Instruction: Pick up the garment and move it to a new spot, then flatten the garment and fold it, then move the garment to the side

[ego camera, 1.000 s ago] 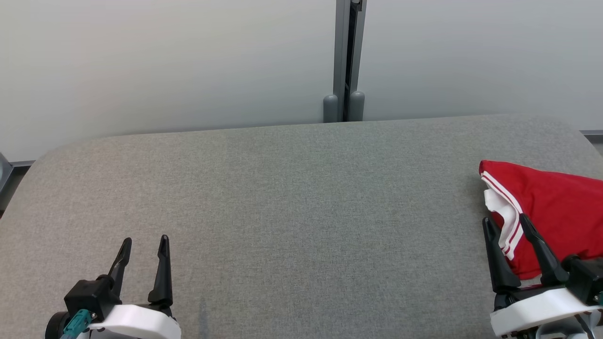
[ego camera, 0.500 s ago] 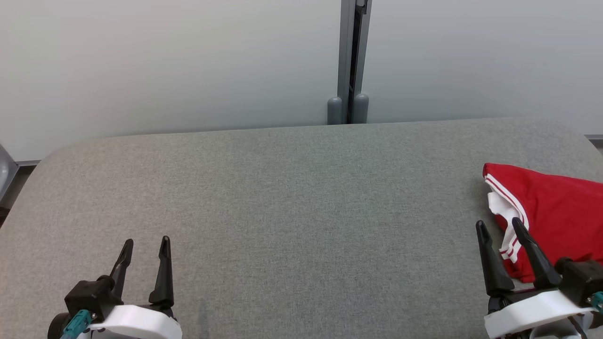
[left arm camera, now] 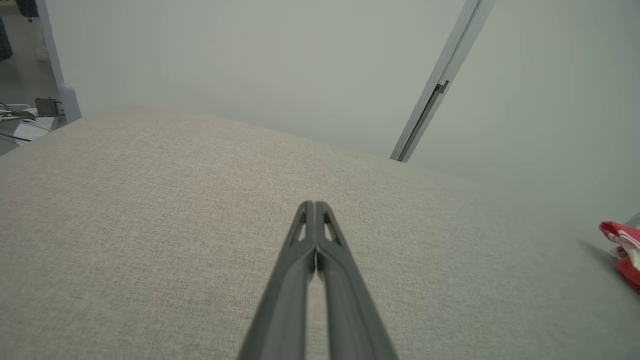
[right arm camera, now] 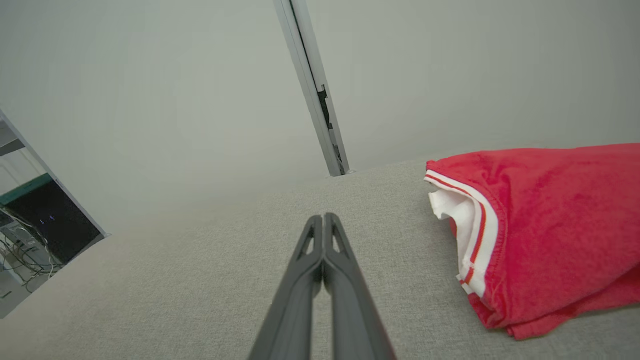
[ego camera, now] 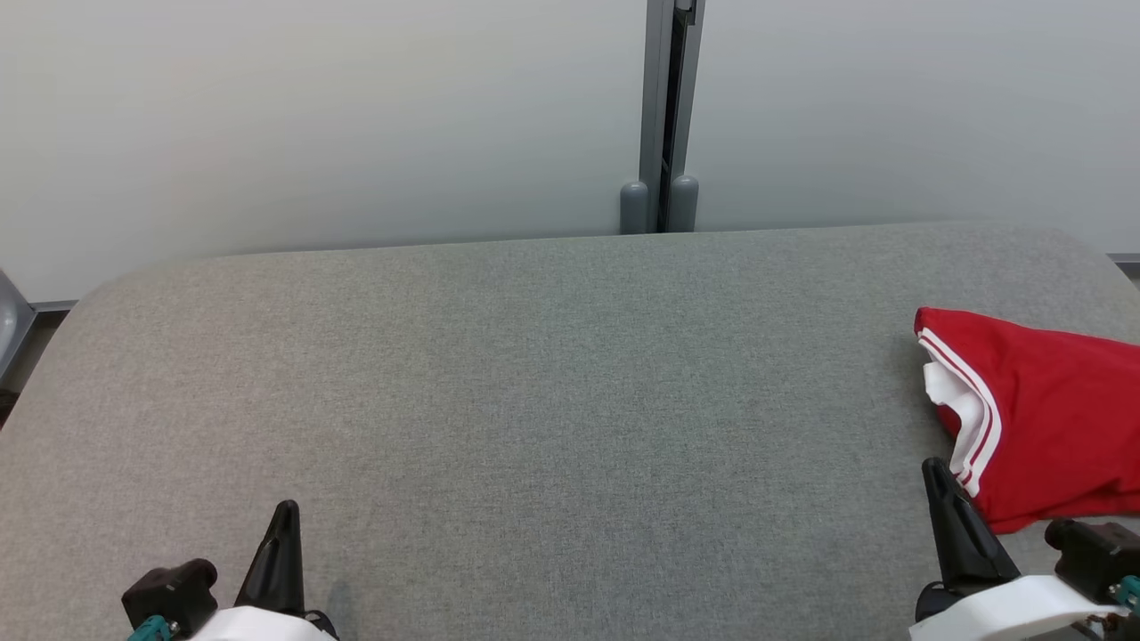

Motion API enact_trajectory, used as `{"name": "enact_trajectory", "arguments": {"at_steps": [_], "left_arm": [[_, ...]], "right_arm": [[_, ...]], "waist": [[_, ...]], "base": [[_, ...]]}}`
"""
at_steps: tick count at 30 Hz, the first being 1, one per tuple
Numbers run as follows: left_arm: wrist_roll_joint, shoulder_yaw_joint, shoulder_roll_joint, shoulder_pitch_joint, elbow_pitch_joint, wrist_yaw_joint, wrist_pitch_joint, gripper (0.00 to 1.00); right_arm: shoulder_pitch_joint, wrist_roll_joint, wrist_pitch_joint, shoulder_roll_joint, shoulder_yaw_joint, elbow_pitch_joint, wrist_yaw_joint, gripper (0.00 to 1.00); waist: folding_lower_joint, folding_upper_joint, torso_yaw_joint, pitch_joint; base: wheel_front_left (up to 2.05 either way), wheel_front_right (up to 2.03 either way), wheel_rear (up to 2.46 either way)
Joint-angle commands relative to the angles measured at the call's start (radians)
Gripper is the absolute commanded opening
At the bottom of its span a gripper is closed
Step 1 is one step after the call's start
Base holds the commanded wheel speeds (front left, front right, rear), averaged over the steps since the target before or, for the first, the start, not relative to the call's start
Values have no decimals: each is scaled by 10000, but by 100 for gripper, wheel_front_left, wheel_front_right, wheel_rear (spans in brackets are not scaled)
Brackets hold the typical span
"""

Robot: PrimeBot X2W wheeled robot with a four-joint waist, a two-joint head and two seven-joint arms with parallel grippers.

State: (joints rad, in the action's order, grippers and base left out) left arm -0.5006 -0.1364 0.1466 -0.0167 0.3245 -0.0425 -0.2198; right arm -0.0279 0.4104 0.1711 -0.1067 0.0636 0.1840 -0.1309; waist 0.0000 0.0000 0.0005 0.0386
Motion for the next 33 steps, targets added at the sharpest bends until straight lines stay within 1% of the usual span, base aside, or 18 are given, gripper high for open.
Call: {"name": "enact_trajectory", "arguments": {"at_steps": [1, 5, 6, 14, 22, 23, 24, 33], "left_arm": [[-415, 167, 49, 324, -201, 103, 81, 0], [-1033, 298, -8, 379, -248, 199, 264, 0], [-1330, 362, -37, 408, -269, 245, 353, 0], [-2458, 605, -138, 515, -342, 418, 687, 0], [-3486, 832, -232, 620, -404, 576, 998, 0], [-3486, 832, -232, 620, -404, 576, 998, 0], [-3726, 886, -255, 646, -418, 614, 1074, 0], [-4650, 1094, -344, 730, -471, 758, 1357, 0]], "right_arm": [[296, 470, -114, -43, -131, -104, 0, 0], [367, 1137, -271, -10, -225, -65, 0, 0], [399, 1458, -348, 6, -272, -48, 0, 0], [527, 2672, -637, 66, -451, 19, 0, 0], [629, 3779, -900, 124, -608, 85, 0, 0], [629, 3779, -900, 124, -608, 85, 0, 0], [659, 4039, -963, 138, -648, 102, 0, 0], [759, 5035, -1206, 187, -793, 163, 0, 0]], "waist": [[0, 0, 0, -6], [0, 0, 0, -20], [0, 0, -1, -27], [0, 0, -1, -55], [0, 0, -1, -83], [0, 0, -1, -83], [0, 0, -1, -90], [0, 0, -1, -119]], "base": [[0, 0, 0], [0, 0, 0], [0, 0, 0], [0, 0, 0], [0, 0, 0], [0, 0, 0], [0, 0, 0], [0, 0, 0]]}}
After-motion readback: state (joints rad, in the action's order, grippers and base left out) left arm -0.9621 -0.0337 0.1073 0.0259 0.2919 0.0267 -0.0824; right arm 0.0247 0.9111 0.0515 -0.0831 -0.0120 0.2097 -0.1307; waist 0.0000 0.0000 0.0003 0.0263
